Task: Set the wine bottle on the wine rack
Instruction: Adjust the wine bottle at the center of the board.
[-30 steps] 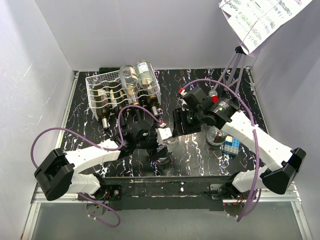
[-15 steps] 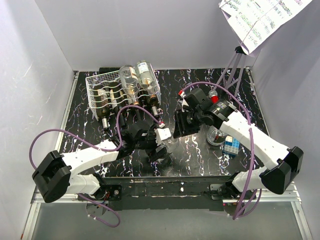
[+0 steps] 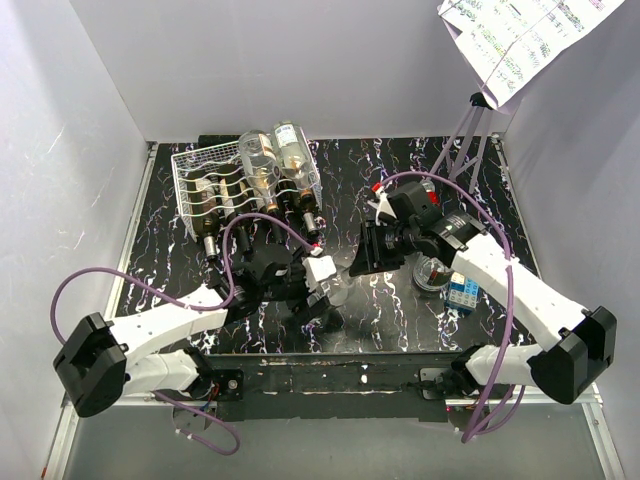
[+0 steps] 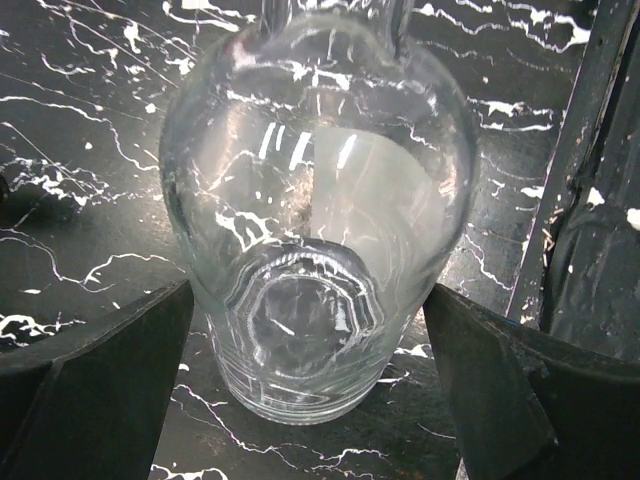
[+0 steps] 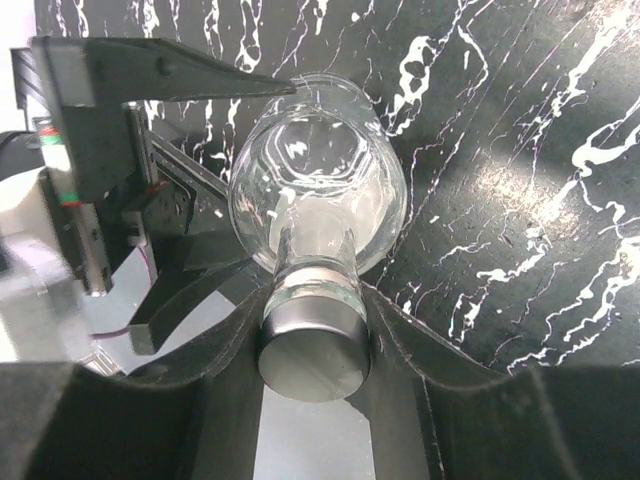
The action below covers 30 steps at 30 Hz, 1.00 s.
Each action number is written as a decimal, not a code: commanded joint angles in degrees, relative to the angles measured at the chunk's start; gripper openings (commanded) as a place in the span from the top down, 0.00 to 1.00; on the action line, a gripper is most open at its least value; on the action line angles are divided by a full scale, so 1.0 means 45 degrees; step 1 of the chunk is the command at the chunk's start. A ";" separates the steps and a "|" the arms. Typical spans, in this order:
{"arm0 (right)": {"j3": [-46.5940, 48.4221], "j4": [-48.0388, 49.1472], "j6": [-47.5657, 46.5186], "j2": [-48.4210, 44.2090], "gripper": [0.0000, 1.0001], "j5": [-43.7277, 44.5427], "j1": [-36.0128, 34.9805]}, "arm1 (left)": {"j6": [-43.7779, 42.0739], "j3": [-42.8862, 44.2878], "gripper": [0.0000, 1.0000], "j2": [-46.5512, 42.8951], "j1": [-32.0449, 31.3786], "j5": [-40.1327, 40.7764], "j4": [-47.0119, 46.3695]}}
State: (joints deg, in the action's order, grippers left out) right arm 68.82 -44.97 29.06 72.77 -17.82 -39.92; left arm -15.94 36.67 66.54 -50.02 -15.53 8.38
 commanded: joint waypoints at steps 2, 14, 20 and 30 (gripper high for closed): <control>-0.1482 0.1241 0.0300 -0.0078 0.99 -0.0550 0.0413 | 0.0554 -0.0002 0.02 -0.1211 -0.0017 0.0695 -0.1199; -0.2909 0.4288 -0.0364 0.0703 0.99 -0.2386 0.0513 | 0.4825 0.0015 0.02 -0.3966 0.0061 0.3718 0.0810; -0.3416 0.4934 -0.0695 0.1074 0.99 -0.1900 -0.0053 | 0.8810 0.0953 0.02 -0.3929 0.0119 0.5228 0.3211; -0.4842 0.5382 -0.1399 0.1211 0.99 0.1067 -0.1498 | 1.2625 0.1072 0.02 -0.4297 0.0158 0.6848 0.5833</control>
State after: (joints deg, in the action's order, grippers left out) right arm 50.04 -19.99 25.67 76.60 -27.77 -45.10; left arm 33.17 40.66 49.54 -49.60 10.50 29.36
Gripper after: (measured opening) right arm 0.460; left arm 0.981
